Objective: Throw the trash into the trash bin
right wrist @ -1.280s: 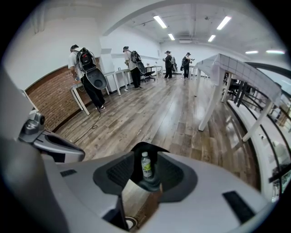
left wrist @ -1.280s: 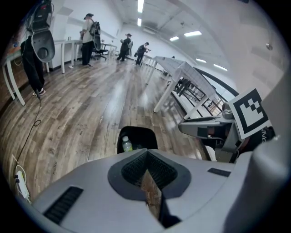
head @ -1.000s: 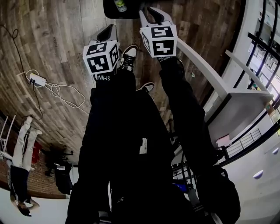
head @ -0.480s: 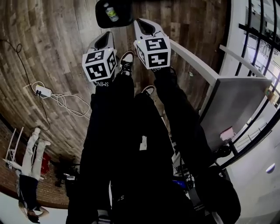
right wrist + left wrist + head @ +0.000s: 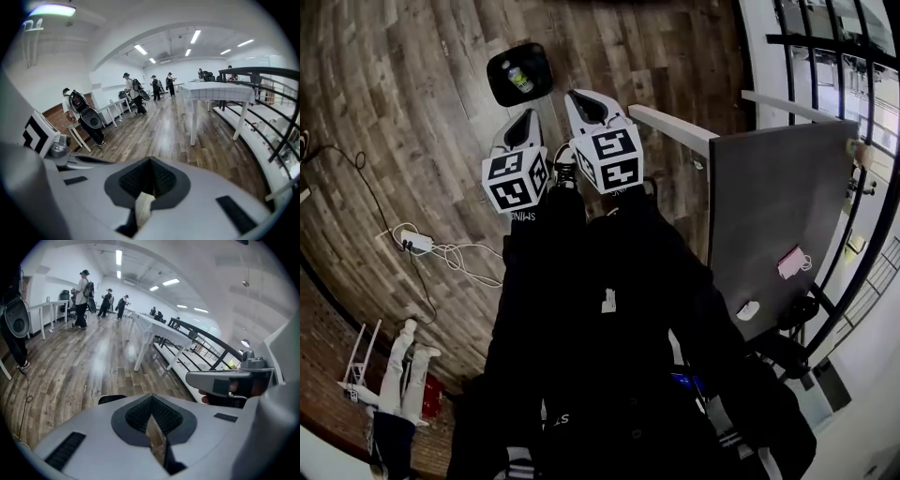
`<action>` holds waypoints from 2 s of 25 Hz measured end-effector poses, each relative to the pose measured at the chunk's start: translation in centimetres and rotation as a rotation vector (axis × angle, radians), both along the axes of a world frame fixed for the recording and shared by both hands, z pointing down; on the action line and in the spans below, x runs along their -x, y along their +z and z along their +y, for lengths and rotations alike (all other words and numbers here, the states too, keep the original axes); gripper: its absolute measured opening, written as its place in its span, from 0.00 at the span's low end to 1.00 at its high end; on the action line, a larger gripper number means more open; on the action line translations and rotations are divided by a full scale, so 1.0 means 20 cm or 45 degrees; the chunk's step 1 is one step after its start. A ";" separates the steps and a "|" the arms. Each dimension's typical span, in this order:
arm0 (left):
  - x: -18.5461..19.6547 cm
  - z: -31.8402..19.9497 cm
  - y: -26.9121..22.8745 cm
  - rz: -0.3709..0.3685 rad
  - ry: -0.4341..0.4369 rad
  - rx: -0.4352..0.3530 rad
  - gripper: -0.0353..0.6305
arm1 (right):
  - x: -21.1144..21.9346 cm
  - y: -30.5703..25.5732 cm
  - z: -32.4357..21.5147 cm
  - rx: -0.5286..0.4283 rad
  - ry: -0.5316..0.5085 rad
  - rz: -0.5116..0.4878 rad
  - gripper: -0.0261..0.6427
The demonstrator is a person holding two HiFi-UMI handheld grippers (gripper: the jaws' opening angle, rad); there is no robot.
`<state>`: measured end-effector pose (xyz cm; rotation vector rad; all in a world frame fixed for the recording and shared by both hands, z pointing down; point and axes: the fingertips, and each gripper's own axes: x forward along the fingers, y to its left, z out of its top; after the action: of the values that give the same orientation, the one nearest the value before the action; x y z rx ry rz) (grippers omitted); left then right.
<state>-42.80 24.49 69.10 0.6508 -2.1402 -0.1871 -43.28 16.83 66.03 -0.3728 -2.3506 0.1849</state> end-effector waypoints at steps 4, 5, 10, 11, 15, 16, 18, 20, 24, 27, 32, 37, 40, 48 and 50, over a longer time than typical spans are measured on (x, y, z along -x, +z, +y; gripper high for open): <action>-0.10 -0.14 -0.24 -0.050 0.069 -0.012 0.06 | -0.12 -0.26 -0.11 0.031 0.079 -0.057 0.06; -0.14 -0.17 -0.29 -0.059 0.079 -0.014 0.06 | -0.16 -0.31 -0.15 0.044 0.107 -0.066 0.06; -0.35 -0.35 -0.56 -0.089 0.153 -0.035 0.06 | -0.42 -0.58 -0.34 0.069 0.250 -0.105 0.06; -0.40 -0.39 -0.60 -0.097 0.179 -0.041 0.06 | -0.47 -0.63 -0.39 0.068 0.281 -0.116 0.06; -0.53 -0.61 -0.76 -0.133 0.295 -0.075 0.06 | -0.66 -0.81 -0.60 0.063 0.420 -0.165 0.06; -0.57 -0.67 -0.79 -0.140 0.325 -0.084 0.06 | -0.71 -0.85 -0.65 0.062 0.451 -0.175 0.06; -0.67 -0.79 -0.87 -0.158 0.392 -0.098 0.06 | -0.82 -0.93 -0.75 0.059 0.512 -0.197 0.06; -0.78 -0.91 -0.96 -0.175 0.455 -0.113 0.06 | -0.95 -1.03 -0.85 0.052 0.571 -0.226 0.06; -1.00 -1.14 -1.12 -0.204 0.554 -0.161 0.06 | -1.19 -1.19 -1.05 0.030 0.690 -0.280 0.06; -1.18 -1.33 -1.21 -0.228 0.666 -0.188 0.06 | -1.37 -1.28 -1.20 0.009 0.792 -0.305 0.06; -1.47 -1.63 -1.37 -0.279 0.905 -0.256 0.06 | -1.69 -1.44 -1.46 -0.072 0.969 -0.355 0.06; -1.78 -1.86 -1.50 -0.318 1.087 -0.316 0.06 | -2.10 -1.57 -1.67 -0.145 1.145 -0.391 0.06; -1.99 -1.99 -1.56 -0.340 1.210 -0.354 0.06 | -2.34 -1.61 -1.76 -0.186 1.246 -0.403 0.06; -2.58 -2.25 -1.72 -0.395 1.449 -0.420 0.06 | -2.97 -1.75 -1.94 -0.267 1.465 -0.444 0.06; -2.70 -2.30 -1.76 -0.411 1.491 -0.447 0.06 | -3.10 -1.80 -1.97 -0.340 1.500 -0.442 0.06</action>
<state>11.20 -21.43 33.91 2.1133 -1.6696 0.2085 18.67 -22.48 30.09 1.2252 -2.5875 0.3588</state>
